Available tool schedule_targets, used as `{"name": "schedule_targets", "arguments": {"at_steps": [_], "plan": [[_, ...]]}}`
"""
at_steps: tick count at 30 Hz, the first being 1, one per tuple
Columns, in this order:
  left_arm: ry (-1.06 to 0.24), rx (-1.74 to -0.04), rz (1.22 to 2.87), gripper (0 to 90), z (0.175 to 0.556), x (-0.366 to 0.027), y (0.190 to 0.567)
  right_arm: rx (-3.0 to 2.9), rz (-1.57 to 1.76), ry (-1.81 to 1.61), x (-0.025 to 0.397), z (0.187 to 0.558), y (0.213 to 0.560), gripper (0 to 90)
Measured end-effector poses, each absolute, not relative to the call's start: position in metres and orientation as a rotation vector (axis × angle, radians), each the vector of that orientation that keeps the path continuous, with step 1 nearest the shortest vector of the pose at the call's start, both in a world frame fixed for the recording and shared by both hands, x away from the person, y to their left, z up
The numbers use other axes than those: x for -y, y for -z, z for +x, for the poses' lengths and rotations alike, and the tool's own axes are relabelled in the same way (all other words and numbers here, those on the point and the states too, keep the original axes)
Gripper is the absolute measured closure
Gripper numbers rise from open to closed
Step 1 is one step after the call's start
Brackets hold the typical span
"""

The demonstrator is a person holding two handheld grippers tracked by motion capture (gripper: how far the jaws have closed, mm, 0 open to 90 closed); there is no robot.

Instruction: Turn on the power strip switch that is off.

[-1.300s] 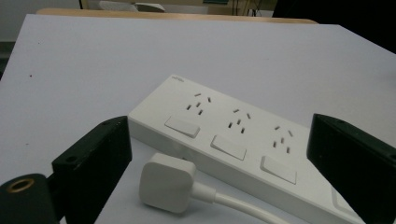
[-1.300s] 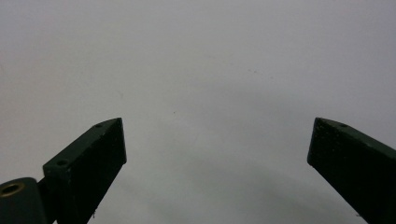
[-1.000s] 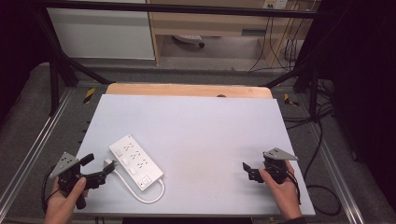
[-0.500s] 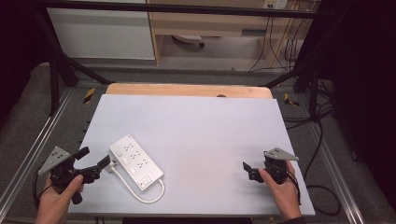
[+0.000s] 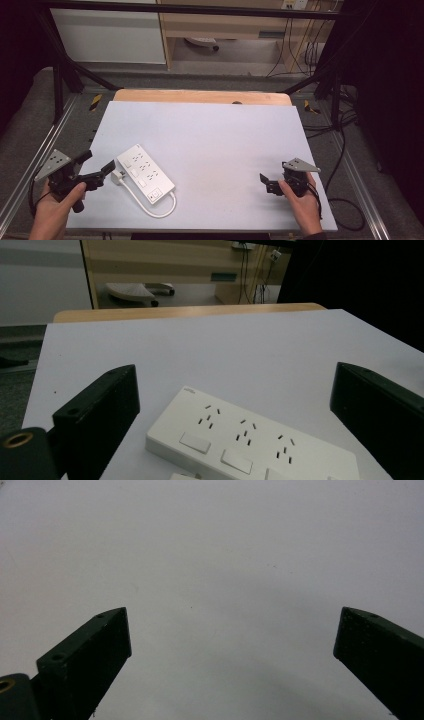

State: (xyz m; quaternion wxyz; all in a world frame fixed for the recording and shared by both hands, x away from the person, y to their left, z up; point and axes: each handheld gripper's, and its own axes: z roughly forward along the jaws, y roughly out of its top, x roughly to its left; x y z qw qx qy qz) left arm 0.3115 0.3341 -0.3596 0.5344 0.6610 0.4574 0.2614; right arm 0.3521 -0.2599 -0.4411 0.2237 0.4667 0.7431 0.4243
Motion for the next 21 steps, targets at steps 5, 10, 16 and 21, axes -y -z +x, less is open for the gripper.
{"name": "schedule_targets", "arguments": {"at_steps": [5, 10, 16, 21], "plan": [[-0.647, -1.076, 1.570, 6.4, 0.313, -0.334, 0.358, -2.051, 1.287, -1.173, 0.260, 0.352, 0.441, 2.3], [-0.652, -1.070, 1.572, 6.4, 0.317, -0.333, 0.357, -2.051, 1.284, -1.169, 0.260, 0.352, 0.441, 2.3], [-0.655, -1.066, 1.575, 6.4, 0.324, -0.331, 0.354, -2.046, 1.282, -1.170, 0.261, 0.353, 0.441, 2.4], [-0.651, -1.057, 1.586, 6.5, 0.328, -0.328, 0.353, -2.047, 1.283, -1.170, 0.261, 0.352, 0.441, 2.3]]}}
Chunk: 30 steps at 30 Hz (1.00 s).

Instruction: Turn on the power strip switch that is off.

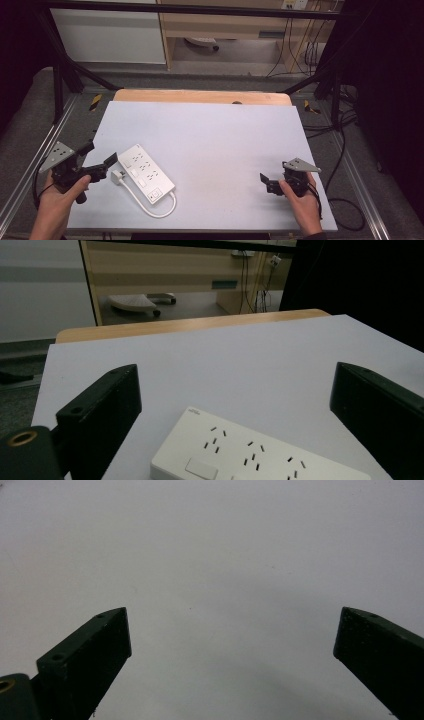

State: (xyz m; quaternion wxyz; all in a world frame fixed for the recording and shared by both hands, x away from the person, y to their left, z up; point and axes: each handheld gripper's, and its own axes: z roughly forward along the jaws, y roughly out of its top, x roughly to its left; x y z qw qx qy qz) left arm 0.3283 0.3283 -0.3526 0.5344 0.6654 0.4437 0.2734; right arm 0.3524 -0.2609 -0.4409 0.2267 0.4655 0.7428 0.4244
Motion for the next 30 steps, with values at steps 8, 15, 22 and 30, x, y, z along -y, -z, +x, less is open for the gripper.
{"name": "schedule_targets", "arguments": {"at_steps": [8, 15, 22, 30], "plan": [[-0.664, -1.045, 1.599, 8.1, 0.338, -0.322, 0.351, -2.049, 1.287, -1.166, 0.261, 0.353, 0.441, 2.3], [-0.659, -1.050, 1.578, 9.1, 0.348, -0.318, 0.352, -2.043, 1.280, -1.180, 0.262, 0.352, 0.441, 2.3], [-0.664, -1.045, 1.590, 13.0, 0.350, -0.317, 0.355, -2.048, 1.277, -1.168, 0.262, 0.353, 0.441, 2.3], [-0.672, -1.057, 1.646, 22.3, 0.354, -0.313, 0.361, -2.048, 1.285, -1.166, 0.262, 0.353, 0.441, 2.4]]}}
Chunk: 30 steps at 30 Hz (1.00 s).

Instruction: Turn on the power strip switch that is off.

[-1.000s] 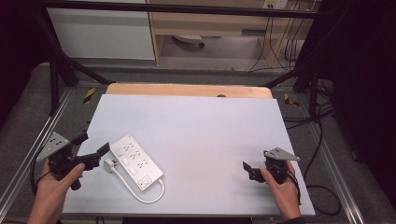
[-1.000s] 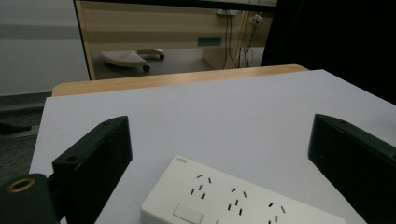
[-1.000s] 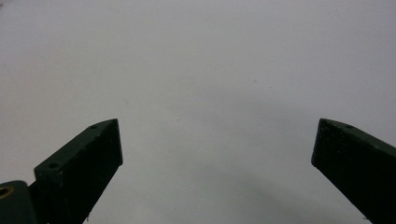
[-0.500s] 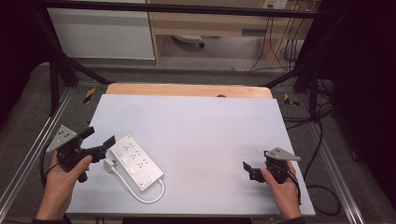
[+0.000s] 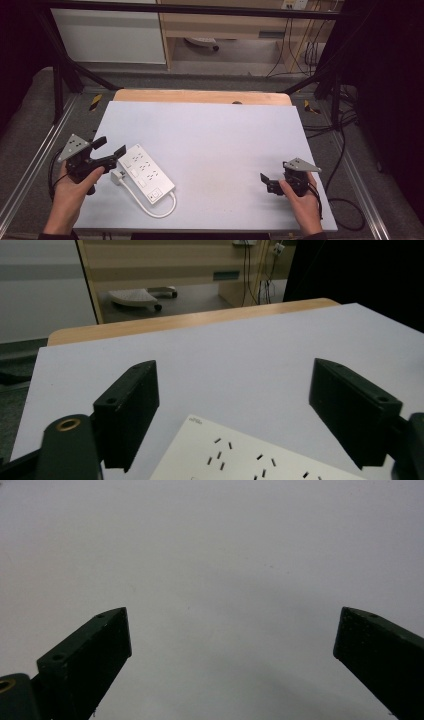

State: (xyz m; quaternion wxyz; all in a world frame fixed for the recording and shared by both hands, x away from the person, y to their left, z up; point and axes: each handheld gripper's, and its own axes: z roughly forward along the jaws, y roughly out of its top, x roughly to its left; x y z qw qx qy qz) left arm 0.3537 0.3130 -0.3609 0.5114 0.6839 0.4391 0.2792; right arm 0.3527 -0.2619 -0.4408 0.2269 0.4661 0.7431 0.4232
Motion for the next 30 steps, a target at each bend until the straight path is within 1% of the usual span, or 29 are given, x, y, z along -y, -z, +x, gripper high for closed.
{"name": "schedule_targets", "arguments": {"at_steps": [1, 3, 4, 5, 9, 10, 11, 15, 16, 18, 19, 23, 28, 30], "plan": [[-0.673, -1.055, 1.658, 22.3, 0.354, -0.312, 0.362, -2.048, 1.285, -1.166, 0.262, 0.353, 0.441, 2.4], [-0.671, -1.047, 1.668, 27.8, 0.354, -0.311, 0.363, -2.051, 1.283, -1.167, 0.261, 0.353, 0.441, 2.4], [-0.669, -1.039, 1.669, 27.8, 0.354, -0.311, 0.364, -2.051, 1.283, -1.167, 0.261, 0.353, 0.441, 2.4], [-0.666, -1.030, 1.670, 31.8, 0.354, -0.310, 0.364, -2.052, 1.283, -1.166, 0.261, 0.353, 0.441, 2.4], [-0.666, -1.027, 1.679, 36.2, 0.356, -0.311, 0.365, -2.055, 1.282, -1.169, 0.261, 0.353, 0.441, 2.4], [-0.663, -1.033, 1.678, 40.3, 0.356, -0.311, 0.365, -2.058, 1.280, -1.166, 0.260, 0.353, 0.441, 2.4], [-0.663, -1.039, 1.678, 40.3, 0.356, -0.312, 0.366, -2.058, 1.280, -1.166, 0.260, 0.353, 0.441, 2.4], [-0.658, -1.053, 1.673, 52.5, 0.356, -0.316, 0.368, -2.062, 1.280, -1.164, 0.260, 0.353, 0.441, 2.4], [-0.661, -1.049, 1.679, 52.5, 0.357, -0.318, 0.368, -2.062, 1.280, -1.164, 0.260, 0.353, 0.441, 2.4], [-0.658, -1.059, 1.672, 56.5, 0.357, -0.319, 0.370, -2.062, 1.277, -1.164, 0.261, 0.353, 0.441, 2.4], [-0.657, -1.060, 1.673, 59.9, 0.357, -0.321, 0.370, -2.063, 1.280, -1.164, 0.261, 0.353, 0.441, 2.4], [-0.648, -1.070, 1.670, 63.6, 0.358, -0.323, 0.374, -2.061, 1.283, -1.165, 0.261, 0.353, 0.441, 2.4], [-0.651, -1.082, 1.685, 65.2, 0.360, -0.322, 0.378, -2.061, 1.284, -1.164, 0.261, 0.354, 0.441, 2.4], [-0.645, -1.089, 1.699, 68.0, 0.362, -0.322, 0.381, -2.062, 1.283, -1.163, 0.261, 0.354, 0.442, 2.4]]}}
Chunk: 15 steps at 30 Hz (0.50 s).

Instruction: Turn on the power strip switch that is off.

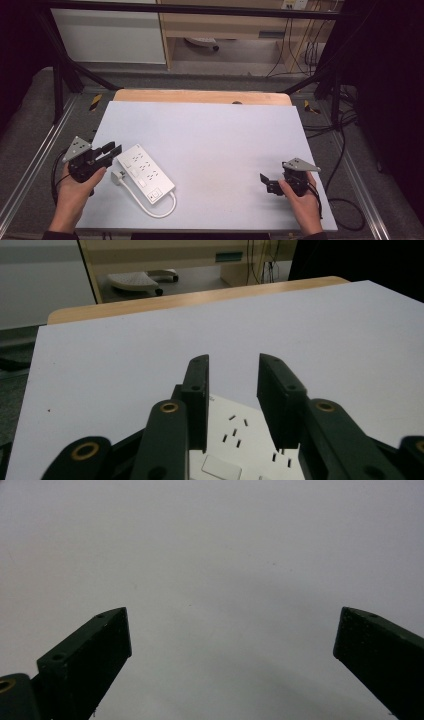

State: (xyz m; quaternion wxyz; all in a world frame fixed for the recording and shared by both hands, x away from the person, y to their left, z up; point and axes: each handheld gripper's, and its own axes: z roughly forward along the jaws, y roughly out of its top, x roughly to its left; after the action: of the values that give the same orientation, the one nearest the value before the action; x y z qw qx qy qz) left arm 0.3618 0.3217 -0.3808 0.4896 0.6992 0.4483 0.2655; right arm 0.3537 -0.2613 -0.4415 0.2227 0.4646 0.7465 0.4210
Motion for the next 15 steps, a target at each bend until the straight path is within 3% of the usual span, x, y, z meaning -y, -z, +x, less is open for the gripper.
{"name": "schedule_targets", "arguments": {"at_steps": [15], "plan": [[-0.615, -1.097, 1.729, 79.9, 0.367, -0.322, 0.391, -2.067, 1.282, -1.156, 0.261, 0.354, 0.442, 2.4]]}}
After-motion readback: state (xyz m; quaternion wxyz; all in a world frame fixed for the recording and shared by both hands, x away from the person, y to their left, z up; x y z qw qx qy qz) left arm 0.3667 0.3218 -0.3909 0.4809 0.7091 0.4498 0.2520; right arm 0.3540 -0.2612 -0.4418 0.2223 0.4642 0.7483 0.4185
